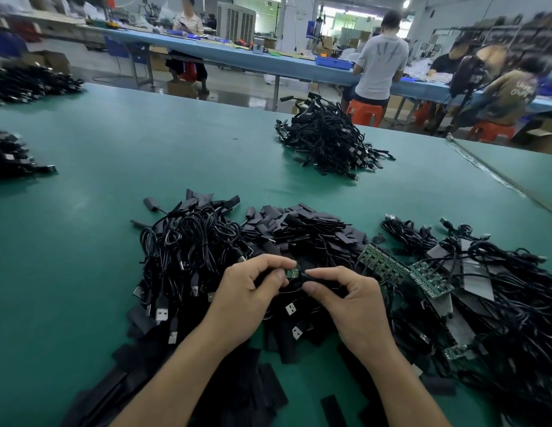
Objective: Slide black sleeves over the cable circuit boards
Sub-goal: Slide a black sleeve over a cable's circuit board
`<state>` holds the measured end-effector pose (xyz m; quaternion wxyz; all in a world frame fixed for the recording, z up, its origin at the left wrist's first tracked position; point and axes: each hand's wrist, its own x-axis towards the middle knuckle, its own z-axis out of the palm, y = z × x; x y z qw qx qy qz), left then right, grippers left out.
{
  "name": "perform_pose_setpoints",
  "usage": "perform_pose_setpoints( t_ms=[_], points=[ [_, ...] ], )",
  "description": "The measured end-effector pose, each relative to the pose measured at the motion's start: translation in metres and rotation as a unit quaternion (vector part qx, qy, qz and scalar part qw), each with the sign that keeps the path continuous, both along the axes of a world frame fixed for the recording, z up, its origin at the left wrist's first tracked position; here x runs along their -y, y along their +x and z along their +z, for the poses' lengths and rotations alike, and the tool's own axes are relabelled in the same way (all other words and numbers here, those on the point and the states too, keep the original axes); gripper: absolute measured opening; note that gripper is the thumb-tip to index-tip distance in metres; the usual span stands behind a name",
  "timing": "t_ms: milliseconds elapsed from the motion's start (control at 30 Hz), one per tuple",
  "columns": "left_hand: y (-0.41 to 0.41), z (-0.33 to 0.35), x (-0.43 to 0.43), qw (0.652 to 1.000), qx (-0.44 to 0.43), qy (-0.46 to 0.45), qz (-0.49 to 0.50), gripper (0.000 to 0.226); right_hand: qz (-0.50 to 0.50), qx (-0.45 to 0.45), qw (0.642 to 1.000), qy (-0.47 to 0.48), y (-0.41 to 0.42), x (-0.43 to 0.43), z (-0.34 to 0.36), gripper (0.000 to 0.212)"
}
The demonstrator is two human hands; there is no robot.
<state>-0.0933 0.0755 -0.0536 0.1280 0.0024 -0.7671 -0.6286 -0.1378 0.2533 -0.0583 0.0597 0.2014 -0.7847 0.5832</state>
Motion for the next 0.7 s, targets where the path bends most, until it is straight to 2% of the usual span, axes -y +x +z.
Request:
perform_pose_setpoints(
  t_ms=[333, 500, 700],
  points=[
    [-0.0011, 0.0, -0.0012, 1.0, 0.007, -0.002, 0.001, 0.03, 0.011, 0.004, 1.0, -0.007, -0.0001, -0.0005, -0.0025, 0.028],
    [-0.0003, -0.0012, -0.002, 1.0, -0.003, -0.021, 0.005, 0.029, 0.021, -0.009, 1.0, 0.002, -0.0012, 0.0008, -0.0036, 0.022],
    [-0.0017, -0.0048, 0.0002, 1.0, 0.009, -0.022, -0.007, 0.031, 0.024, 0.0, 1.0, 0.001, -0.0026, -0.0001, -0.0064, 0.03]
  ],
)
